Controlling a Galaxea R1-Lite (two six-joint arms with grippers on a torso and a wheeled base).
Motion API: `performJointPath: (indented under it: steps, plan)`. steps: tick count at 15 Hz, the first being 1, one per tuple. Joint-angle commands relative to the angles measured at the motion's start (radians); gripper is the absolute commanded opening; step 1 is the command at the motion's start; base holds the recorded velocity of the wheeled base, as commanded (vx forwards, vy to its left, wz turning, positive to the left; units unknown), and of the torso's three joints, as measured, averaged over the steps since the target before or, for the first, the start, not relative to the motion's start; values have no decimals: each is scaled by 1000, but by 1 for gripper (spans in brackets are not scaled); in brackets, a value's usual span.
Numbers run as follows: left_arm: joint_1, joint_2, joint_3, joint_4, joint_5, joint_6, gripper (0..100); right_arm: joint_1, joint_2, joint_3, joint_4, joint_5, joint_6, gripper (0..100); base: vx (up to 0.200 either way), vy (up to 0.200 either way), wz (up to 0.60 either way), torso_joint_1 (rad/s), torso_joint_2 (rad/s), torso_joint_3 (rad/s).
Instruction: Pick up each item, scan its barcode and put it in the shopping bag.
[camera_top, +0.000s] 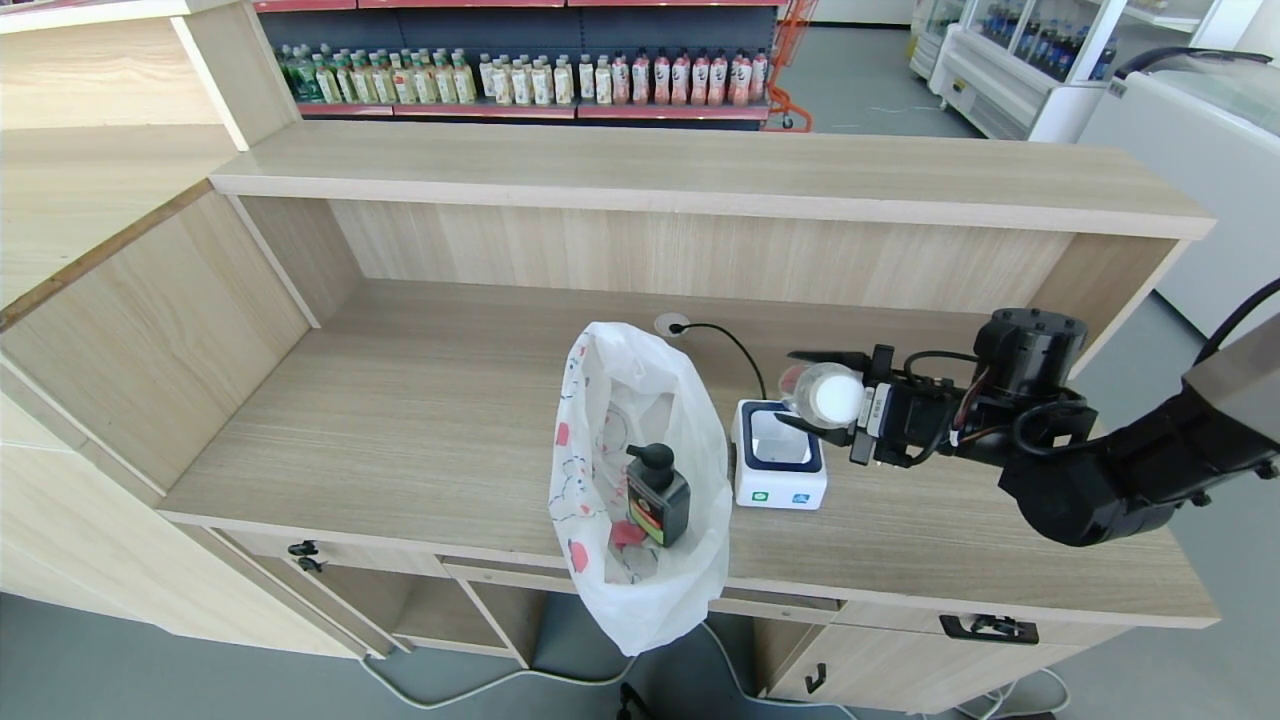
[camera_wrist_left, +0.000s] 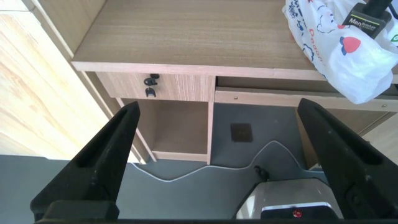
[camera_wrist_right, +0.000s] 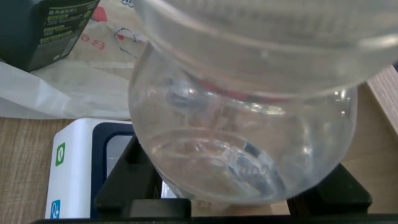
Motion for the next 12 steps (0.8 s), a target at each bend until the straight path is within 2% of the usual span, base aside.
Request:
performJointPath:
  steps: [1, 12]
  plan:
    - [0, 0, 0, 0, 0, 0, 100, 1, 3, 2, -1, 0, 0, 0, 0, 0, 0, 0, 0, 0]
    - [0, 0, 0, 0, 0, 0, 100, 4, 4, -7, -2, 0, 17, 0, 0, 0, 0, 0, 0, 0]
